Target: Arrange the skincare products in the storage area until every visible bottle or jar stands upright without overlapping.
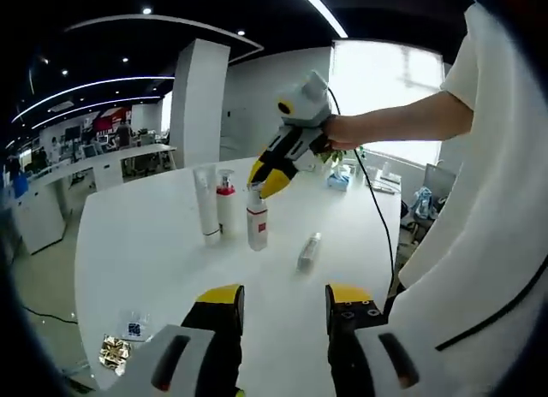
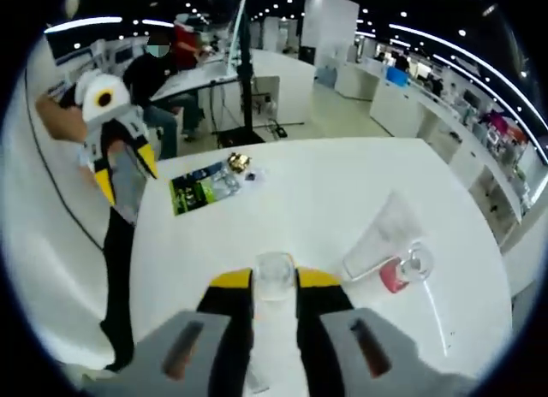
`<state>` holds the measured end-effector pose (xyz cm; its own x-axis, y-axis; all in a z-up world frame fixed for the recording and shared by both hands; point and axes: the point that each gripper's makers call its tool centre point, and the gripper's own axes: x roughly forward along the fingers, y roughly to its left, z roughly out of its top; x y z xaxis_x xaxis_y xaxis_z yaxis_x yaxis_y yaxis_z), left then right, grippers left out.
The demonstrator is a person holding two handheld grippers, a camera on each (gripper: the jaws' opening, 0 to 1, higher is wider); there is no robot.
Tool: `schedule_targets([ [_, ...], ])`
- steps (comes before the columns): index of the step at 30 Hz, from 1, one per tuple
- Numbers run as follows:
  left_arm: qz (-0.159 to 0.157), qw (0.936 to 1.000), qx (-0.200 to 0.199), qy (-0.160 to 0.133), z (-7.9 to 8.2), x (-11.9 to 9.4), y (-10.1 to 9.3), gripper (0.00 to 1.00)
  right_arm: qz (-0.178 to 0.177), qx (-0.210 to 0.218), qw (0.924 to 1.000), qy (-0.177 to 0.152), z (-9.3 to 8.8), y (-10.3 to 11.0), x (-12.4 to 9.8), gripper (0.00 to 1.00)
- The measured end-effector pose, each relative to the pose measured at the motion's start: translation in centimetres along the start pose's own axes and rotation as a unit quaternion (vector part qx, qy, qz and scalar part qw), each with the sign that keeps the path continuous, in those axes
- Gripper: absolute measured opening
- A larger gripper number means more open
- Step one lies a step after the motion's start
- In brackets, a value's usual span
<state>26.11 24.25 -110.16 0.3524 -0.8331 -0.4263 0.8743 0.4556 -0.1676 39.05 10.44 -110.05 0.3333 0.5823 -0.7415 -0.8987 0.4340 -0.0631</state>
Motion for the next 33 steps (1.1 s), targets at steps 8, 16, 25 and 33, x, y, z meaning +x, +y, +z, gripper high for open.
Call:
schedule_targets([
  [8, 0.033, 0.9992, -0.019, -0.012, -0.7, -2.0, 0.4, 0.39, -0.007, -0.005, 1.0000, 0.002, -0.3, -2.4, 1.5, 0.15],
  [16, 0.052, 0.9980, -0.033, -0.012, -1.5, -2.9, 0.0, 0.39, -0.010, -0.007, 0.9999, 0.006, -0.8, -3.8, 2.5, 0.16],
  [25, 0.066, 0.9968, -0.043, -0.012, -1.8, -3.3, -0.3, 0.39, -0.011, -0.007, 0.9999, 0.006, -0.9, -4.8, 3.4, 0.16],
  [33, 0.078, 0.9960, -0.043, -0.008, -1.7, -3.9, 0.0, 0.39, -0.006, -0.017, 0.9998, 0.005, -0.6, -5.1, 4.3, 0.16],
])
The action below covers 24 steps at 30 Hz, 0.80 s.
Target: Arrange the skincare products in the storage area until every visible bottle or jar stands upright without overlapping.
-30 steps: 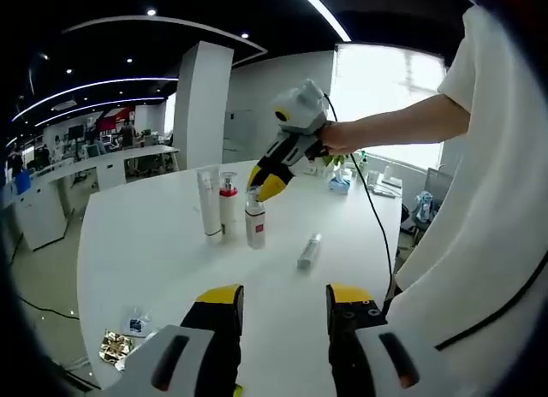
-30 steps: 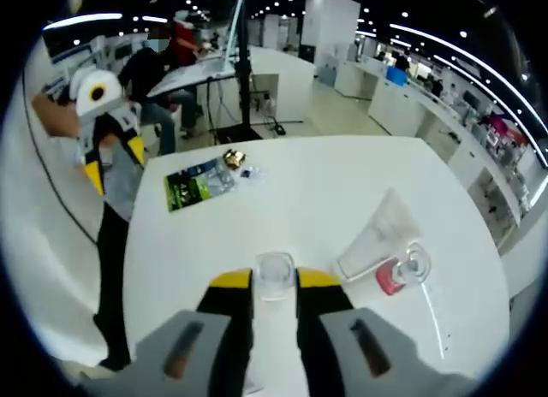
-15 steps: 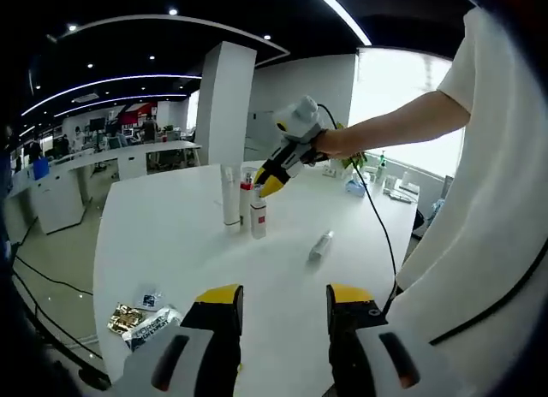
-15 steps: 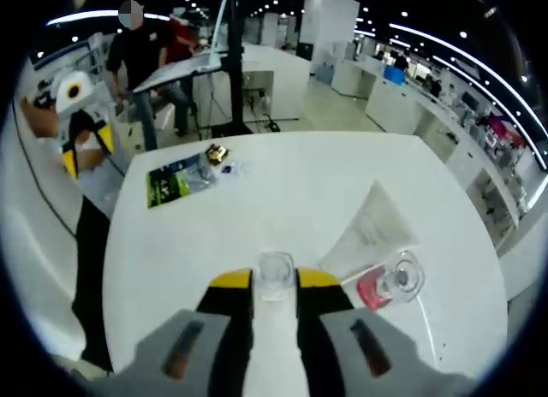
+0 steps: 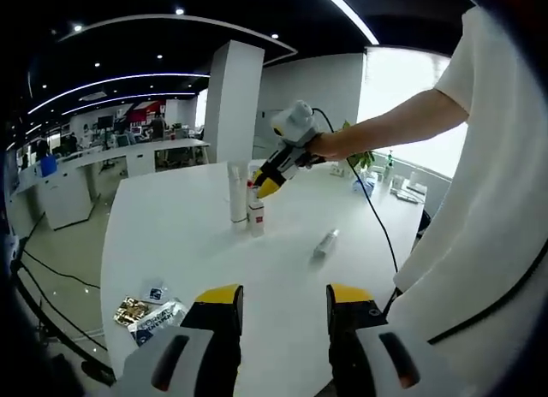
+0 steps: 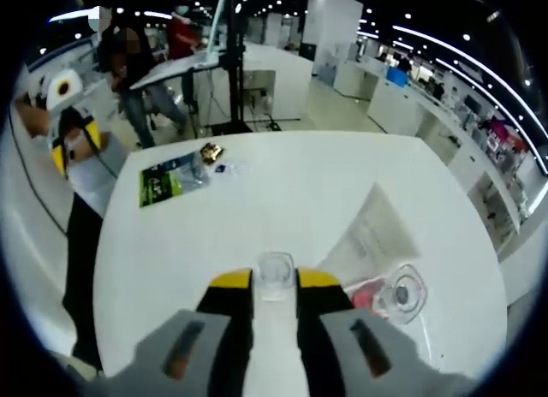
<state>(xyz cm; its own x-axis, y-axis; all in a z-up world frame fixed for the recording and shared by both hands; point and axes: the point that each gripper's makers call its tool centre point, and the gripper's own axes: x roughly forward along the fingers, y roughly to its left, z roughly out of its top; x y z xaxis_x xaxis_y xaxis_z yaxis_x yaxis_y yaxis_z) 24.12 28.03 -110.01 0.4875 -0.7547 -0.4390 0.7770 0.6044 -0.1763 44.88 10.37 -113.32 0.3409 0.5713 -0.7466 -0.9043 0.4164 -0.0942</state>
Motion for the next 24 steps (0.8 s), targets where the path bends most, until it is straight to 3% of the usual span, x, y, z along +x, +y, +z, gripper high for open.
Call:
schedule_targets([
  [24, 0.027, 0.9995, -0.013, 0.006, -0.4, -0.5, 0.5, 0.39, 0.002, -0.015, 0.9998, 0.014, -1.0, -1.8, 2.3, 0.16],
])
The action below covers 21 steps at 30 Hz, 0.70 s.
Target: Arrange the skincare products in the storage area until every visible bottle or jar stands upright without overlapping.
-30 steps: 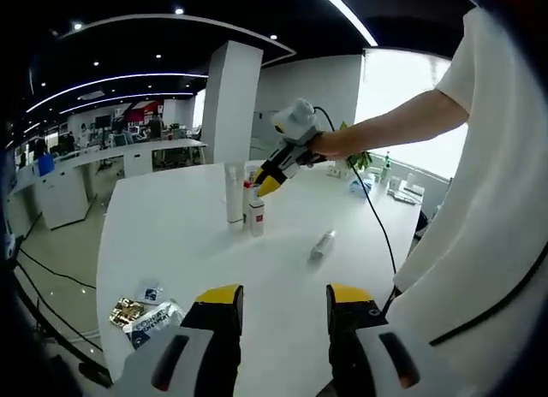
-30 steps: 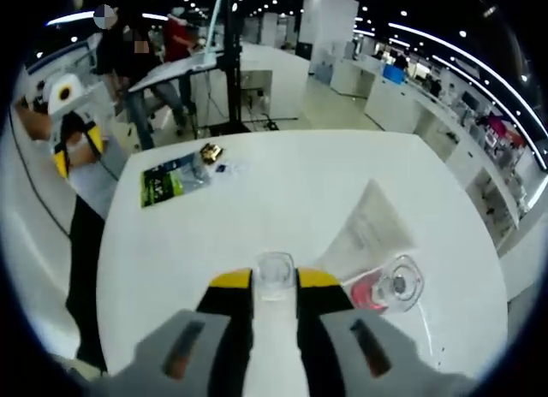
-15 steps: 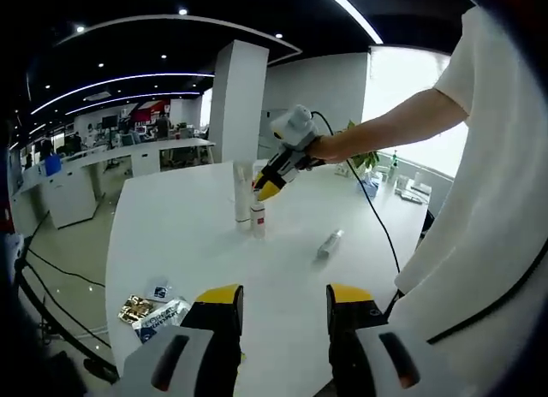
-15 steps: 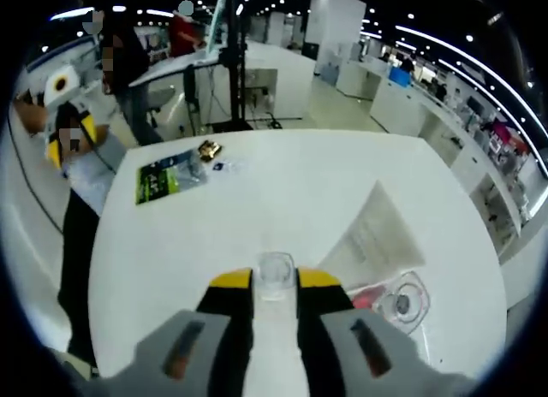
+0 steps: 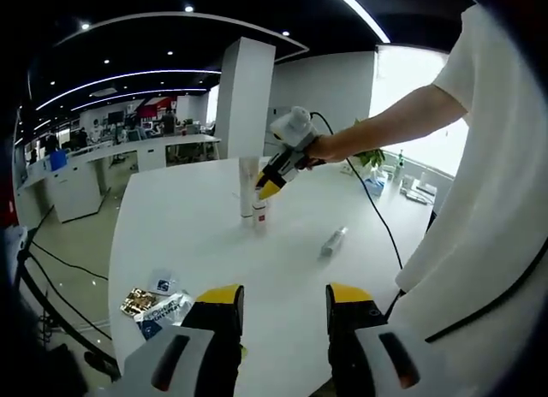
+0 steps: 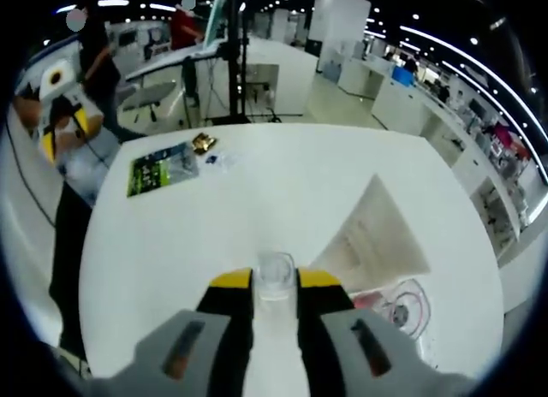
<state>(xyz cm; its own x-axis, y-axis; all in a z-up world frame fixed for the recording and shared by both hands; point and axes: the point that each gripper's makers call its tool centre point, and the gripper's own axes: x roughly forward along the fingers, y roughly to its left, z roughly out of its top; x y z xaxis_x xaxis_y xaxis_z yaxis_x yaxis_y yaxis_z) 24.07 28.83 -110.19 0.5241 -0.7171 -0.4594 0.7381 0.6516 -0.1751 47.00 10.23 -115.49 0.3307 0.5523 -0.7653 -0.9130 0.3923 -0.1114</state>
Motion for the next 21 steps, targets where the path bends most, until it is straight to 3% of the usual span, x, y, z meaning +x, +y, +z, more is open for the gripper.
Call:
schedule_targets([
  [21, 0.014, 0.9999, -0.001, 0.002, 0.17, 0.14, 0.74, 0.38, -0.008, -0.006, 0.9999, -0.010, 0.72, -0.54, 0.31, 0.18],
])
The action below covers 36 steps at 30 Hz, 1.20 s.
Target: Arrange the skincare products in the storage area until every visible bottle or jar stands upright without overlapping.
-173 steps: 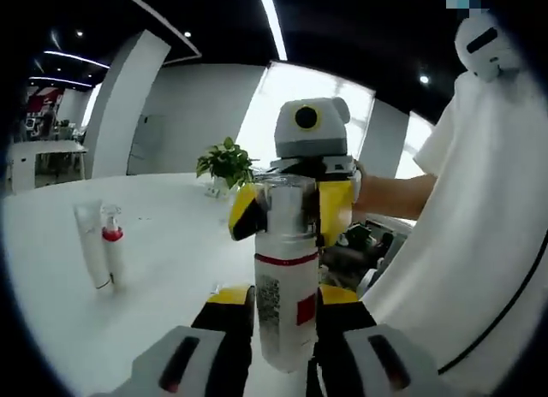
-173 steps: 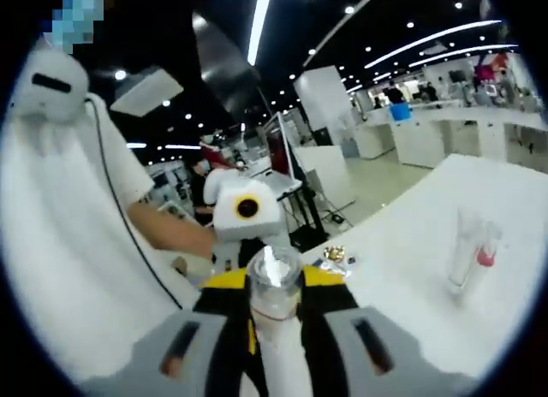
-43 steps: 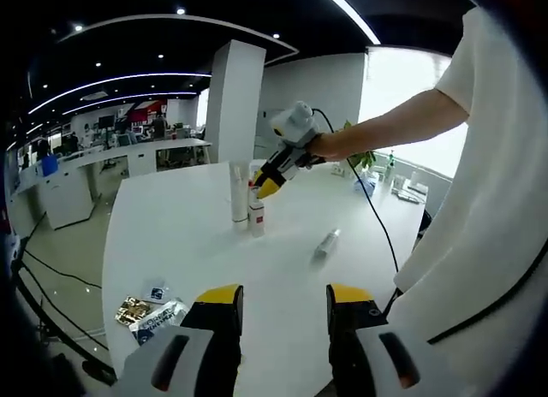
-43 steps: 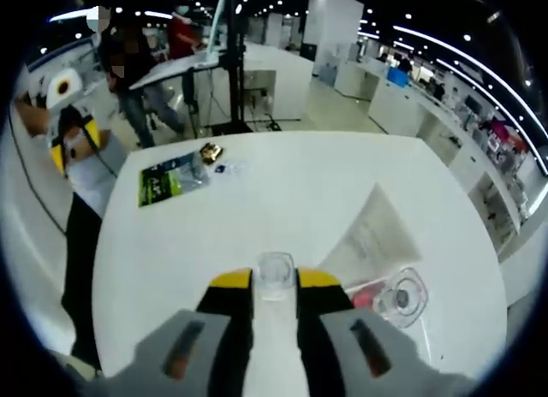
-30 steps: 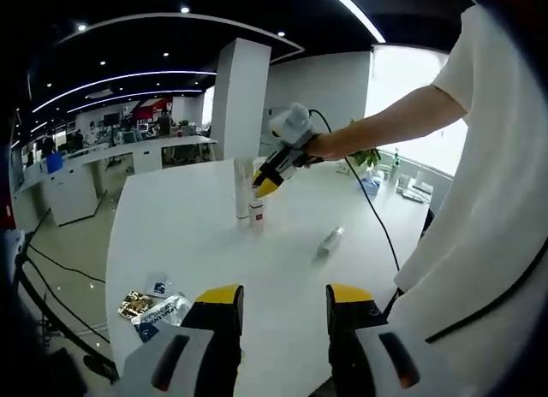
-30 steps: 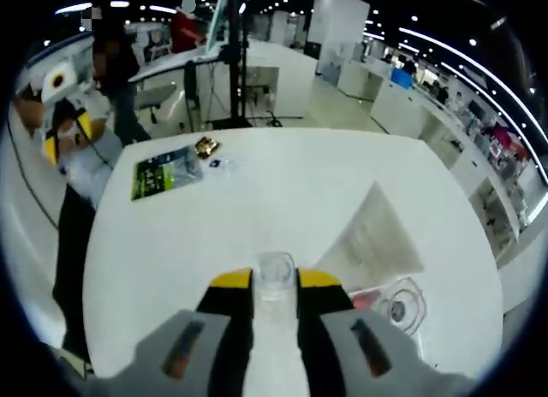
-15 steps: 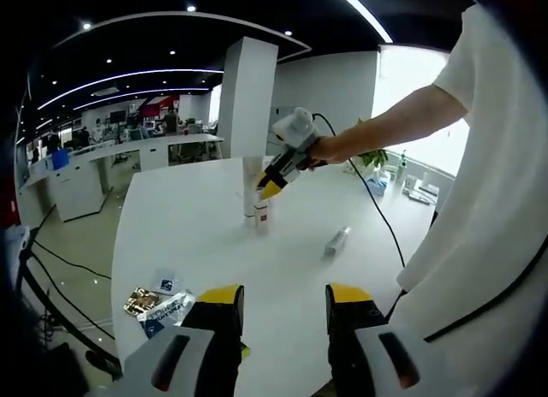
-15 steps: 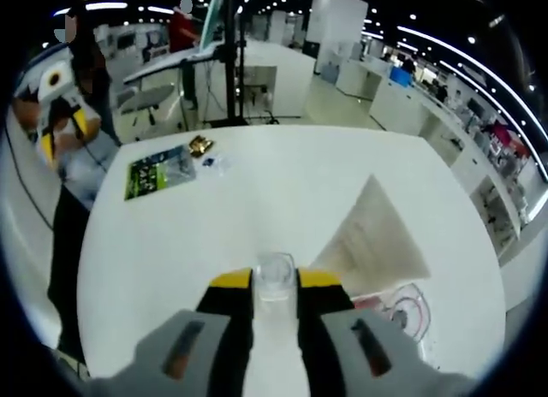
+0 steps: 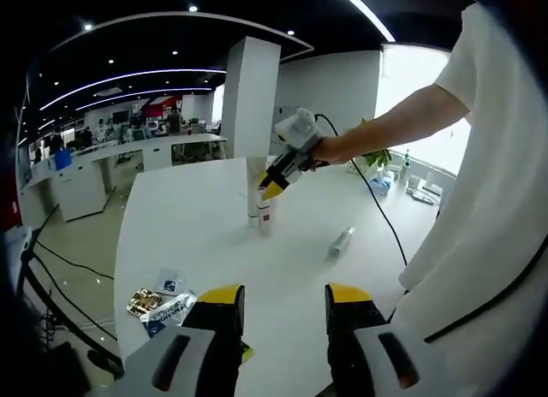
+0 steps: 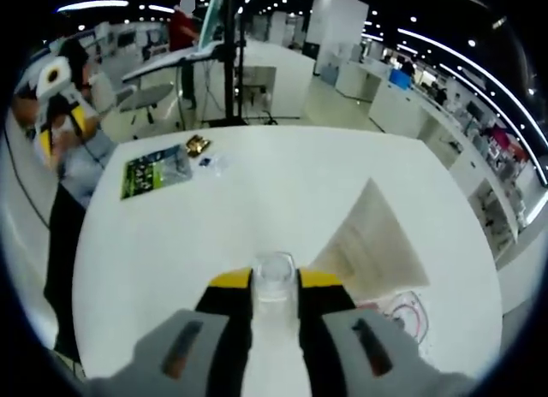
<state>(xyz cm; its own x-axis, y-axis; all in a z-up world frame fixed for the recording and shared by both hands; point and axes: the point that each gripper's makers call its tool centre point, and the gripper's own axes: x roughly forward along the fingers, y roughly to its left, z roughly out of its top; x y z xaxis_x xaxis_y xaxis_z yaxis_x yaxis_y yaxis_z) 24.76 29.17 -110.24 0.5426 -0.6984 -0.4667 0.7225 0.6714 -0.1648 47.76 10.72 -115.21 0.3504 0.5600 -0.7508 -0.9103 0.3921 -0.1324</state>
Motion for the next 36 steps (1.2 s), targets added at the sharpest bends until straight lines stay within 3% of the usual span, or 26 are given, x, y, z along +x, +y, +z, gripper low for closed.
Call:
schedule_targets([
  [25, -0.011, 0.9999, 0.000, 0.000, 0.2, 0.9, -0.4, 0.38, -0.016, -0.005, 0.9998, -0.012, 1.1, 0.0, -0.5, 0.25],
  [31, -0.012, 0.9999, -0.002, 0.000, 0.2, 0.8, -0.4, 0.38, 0.001, -0.010, 0.9999, -0.004, 1.6, 1.6, 1.0, 0.26],
  [36, -0.002, 1.0000, -0.006, 0.003, -0.2, 0.0, 0.0, 0.38, 0.007, -0.012, 0.9996, 0.024, 1.2, 2.4, 3.4, 0.26],
])
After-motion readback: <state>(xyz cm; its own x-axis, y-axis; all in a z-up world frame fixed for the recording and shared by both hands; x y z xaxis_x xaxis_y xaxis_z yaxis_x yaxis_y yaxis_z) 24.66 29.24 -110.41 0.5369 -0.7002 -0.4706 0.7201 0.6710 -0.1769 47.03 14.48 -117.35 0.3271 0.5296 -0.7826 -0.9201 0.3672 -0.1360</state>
